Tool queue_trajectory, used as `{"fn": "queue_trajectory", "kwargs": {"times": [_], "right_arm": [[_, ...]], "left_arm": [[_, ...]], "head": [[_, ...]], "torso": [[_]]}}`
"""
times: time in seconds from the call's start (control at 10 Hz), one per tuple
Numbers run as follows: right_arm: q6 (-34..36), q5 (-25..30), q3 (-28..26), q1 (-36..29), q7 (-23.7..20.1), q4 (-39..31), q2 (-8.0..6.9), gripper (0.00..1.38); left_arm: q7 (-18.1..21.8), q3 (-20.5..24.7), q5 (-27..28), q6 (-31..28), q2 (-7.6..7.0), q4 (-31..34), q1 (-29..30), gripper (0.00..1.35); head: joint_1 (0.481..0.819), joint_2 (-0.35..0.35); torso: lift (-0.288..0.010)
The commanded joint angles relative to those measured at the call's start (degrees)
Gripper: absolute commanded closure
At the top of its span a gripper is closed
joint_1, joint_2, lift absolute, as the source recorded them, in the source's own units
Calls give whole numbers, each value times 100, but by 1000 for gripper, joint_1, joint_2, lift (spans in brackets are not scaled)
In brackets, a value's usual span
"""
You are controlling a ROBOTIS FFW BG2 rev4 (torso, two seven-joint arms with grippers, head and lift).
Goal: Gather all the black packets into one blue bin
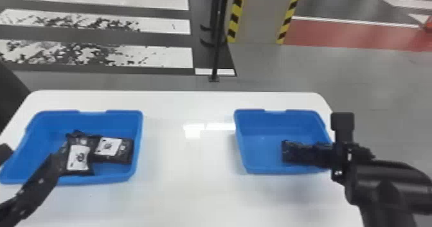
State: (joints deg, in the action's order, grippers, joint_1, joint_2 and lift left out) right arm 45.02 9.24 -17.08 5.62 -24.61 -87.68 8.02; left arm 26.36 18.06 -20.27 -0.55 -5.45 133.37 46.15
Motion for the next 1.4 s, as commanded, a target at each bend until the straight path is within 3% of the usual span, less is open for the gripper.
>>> {"fn": "queue_trajectory", "kwargs": {"times": [0.0,0.1,0.2,0.4,0.5,1.0,1.3], "right_arm": [[236,104,6,15,-9,0,-2,288],[307,116,6,29,-9,29,7,369],[461,139,6,71,-9,43,7,708],[588,139,6,99,-9,29,16,1055],[447,139,6,85,-9,15,16,1300],[-270,-227,-6,-196,-9,-281,-19,1277],[-425,-753,166,-843,-97,-1729,-46,1277]], "left_arm": [[0,-12,-7,-72,-9,-13,-31,323],[9,-57,-18,-86,-18,-55,-73,323],[9,-92,-41,-100,-44,-84,-73,323],[9,-126,-75,-100,-70,-126,-102,338],[9,-137,-87,-100,-79,-126,-102,344],[53,-229,-178,-353,-176,-154,-200,344],[176,-457,-430,-620,-343,-154,-397,344]], "head": [[695,-156],[695,-159],[695,-163],[695,-172],[695,-174],[695,-168],[695,-166]], "torso": [[-110],[-110],[-110],[-110],[-110],[-110],[-110]]}}
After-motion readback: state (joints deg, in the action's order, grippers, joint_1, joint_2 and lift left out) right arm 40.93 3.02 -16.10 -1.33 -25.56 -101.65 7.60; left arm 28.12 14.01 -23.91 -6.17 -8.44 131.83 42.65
